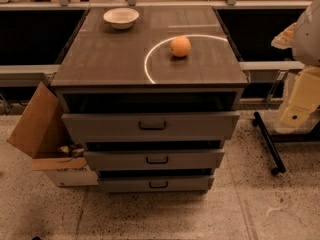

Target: Open bottom drawer

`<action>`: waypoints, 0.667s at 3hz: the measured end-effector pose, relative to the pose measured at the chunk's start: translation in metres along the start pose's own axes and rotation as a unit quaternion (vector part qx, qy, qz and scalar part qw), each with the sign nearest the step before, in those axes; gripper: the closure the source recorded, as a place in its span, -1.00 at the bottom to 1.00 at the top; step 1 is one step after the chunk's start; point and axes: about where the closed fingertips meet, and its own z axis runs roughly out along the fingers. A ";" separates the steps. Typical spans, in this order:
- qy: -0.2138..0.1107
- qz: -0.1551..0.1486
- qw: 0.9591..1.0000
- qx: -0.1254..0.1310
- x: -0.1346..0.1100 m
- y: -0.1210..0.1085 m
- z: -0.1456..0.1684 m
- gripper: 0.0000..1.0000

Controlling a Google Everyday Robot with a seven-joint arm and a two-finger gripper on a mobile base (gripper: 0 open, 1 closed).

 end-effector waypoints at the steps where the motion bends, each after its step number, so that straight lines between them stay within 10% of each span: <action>1: -0.001 -0.003 1.000 0.002 -0.001 0.000 -0.001 -1.00; 2: -0.016 -0.023 0.999 -0.024 0.000 0.017 0.028 -1.00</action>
Offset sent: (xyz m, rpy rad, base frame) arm -0.0317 0.0264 -0.1302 0.1094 0.1622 0.2332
